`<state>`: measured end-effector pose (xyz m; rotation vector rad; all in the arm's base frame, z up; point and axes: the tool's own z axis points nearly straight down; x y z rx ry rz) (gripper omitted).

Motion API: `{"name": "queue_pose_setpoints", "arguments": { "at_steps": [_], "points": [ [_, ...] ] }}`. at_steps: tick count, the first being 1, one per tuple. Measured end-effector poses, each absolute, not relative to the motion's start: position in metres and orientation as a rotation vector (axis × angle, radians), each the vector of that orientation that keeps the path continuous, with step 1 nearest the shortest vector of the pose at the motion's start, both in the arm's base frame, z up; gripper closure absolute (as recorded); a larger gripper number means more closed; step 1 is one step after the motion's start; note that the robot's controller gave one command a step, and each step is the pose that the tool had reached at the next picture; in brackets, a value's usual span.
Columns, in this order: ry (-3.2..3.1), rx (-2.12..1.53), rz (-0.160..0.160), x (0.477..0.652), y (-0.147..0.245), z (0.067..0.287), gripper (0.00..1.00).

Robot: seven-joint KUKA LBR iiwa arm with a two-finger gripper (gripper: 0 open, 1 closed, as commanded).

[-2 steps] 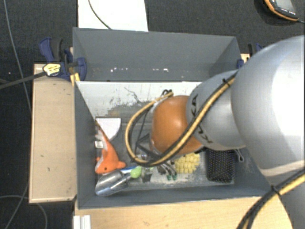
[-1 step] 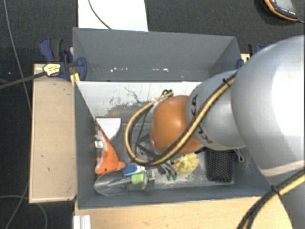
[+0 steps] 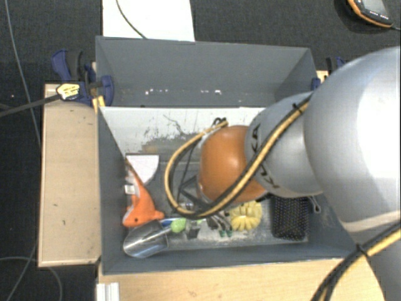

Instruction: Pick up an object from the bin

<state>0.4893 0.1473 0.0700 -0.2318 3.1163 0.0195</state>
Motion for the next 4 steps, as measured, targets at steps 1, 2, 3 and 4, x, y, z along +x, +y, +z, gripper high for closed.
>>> {"name": "queue_pose_setpoints", "arguments": {
  "at_steps": [1,2,3,4],
  "points": [
    [3.116,-0.231,0.020,0.489,0.147,0.070,1.00],
    [3.112,-0.212,0.023,0.490,0.144,0.086,1.00],
    [3.119,-0.193,0.022,0.505,0.150,0.181,1.00],
    [3.113,-0.195,0.024,0.506,0.150,0.206,1.00]
  ]
}}
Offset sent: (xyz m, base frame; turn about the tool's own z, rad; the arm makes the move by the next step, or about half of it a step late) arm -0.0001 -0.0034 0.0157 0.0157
